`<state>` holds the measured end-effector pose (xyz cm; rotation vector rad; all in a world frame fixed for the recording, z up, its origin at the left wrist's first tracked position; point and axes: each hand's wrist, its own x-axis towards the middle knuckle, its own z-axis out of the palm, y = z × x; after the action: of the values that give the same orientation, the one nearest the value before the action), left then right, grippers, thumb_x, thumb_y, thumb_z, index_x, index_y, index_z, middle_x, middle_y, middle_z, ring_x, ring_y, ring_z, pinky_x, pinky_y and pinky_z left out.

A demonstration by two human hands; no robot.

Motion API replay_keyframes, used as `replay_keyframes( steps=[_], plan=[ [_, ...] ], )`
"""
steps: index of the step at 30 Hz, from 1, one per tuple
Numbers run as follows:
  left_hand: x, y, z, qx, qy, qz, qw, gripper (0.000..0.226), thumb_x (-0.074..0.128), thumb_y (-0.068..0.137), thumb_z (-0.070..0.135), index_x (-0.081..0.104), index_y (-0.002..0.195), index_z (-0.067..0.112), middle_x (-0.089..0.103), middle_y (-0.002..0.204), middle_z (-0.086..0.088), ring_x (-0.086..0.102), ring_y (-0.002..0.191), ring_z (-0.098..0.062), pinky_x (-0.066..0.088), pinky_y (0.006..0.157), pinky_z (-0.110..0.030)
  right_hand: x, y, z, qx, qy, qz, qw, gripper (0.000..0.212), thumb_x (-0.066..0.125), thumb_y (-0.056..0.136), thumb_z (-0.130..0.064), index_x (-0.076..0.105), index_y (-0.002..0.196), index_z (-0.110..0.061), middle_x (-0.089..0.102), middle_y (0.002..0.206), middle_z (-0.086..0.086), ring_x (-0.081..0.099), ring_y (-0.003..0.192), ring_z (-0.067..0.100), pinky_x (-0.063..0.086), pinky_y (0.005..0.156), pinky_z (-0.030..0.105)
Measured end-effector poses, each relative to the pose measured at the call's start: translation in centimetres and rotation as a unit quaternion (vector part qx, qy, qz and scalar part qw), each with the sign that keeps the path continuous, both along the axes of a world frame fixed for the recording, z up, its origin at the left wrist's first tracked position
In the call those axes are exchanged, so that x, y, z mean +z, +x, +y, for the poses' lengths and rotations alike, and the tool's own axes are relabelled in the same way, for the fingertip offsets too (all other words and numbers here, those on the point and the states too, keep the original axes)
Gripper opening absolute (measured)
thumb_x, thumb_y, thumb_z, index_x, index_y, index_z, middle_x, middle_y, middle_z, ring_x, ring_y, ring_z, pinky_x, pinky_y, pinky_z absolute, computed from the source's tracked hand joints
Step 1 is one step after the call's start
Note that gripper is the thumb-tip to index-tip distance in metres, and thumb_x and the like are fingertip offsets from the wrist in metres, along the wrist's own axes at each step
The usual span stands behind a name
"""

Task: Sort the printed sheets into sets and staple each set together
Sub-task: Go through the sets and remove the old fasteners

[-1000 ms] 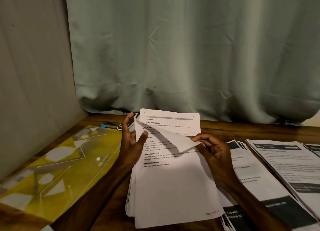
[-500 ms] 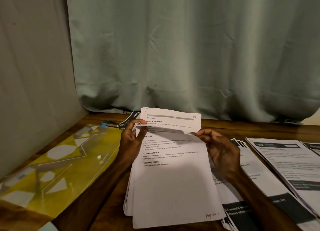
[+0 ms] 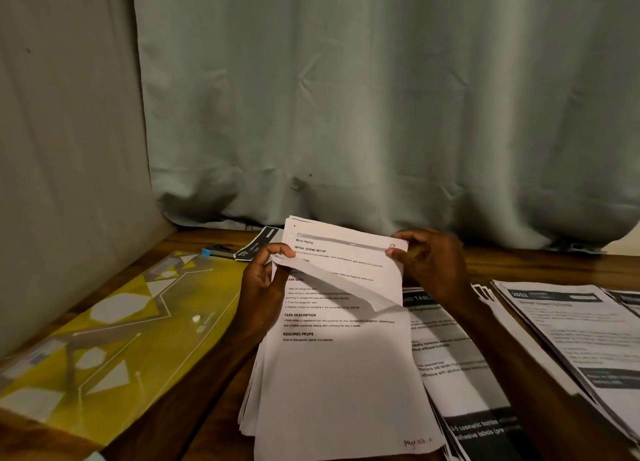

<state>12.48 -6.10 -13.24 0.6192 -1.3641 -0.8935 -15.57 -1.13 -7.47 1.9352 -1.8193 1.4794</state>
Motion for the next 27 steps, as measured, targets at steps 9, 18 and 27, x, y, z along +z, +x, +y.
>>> replay_keyframes(
  steps=[9,18,27],
  plan=[
    [-0.4,-0.1,-0.5,0.021,0.009,-0.03,0.999,0.008,0.065,0.099,0.015,0.064,0.105,0.021,0.071,0.12,0.01,0.066,0.119,-0.014,0.06,0.09,-0.032,-2.7,0.1,0.1,0.017,-0.091,-0.073,0.993,0.013,0.08,0.088,-0.02,0.082,0.099,-0.014,0.077,0.086,0.001,0.071,0.075,0.016,0.061,0.071,0.044],
    [-0.7,-0.1,-0.8,0.05,0.015,-0.024,0.998,0.012,0.064,0.1,0.019,0.065,0.111,0.014,0.073,0.119,0.0,0.07,0.112,-0.019,0.061,0.088,-0.034,-2.2,0.7,1.5,-0.013,-0.131,-0.013,0.991,0.031,0.07,0.092,-0.044,0.079,0.097,-0.015,0.072,0.122,0.003,0.065,0.114,0.02,0.049,0.099,0.036],
    [-0.7,0.4,-1.0,0.103,0.034,-0.021,0.994,0.015,0.065,0.1,0.028,0.066,0.111,0.019,0.073,0.117,0.0,0.071,0.11,-0.019,0.061,0.087,-0.039,-1.9,3.8,4.2,0.236,0.009,-0.124,0.964,0.025,0.067,0.092,-0.046,0.066,0.099,-0.022,0.073,0.11,-0.014,0.07,0.105,0.011,0.06,0.082,0.036]
  ],
)
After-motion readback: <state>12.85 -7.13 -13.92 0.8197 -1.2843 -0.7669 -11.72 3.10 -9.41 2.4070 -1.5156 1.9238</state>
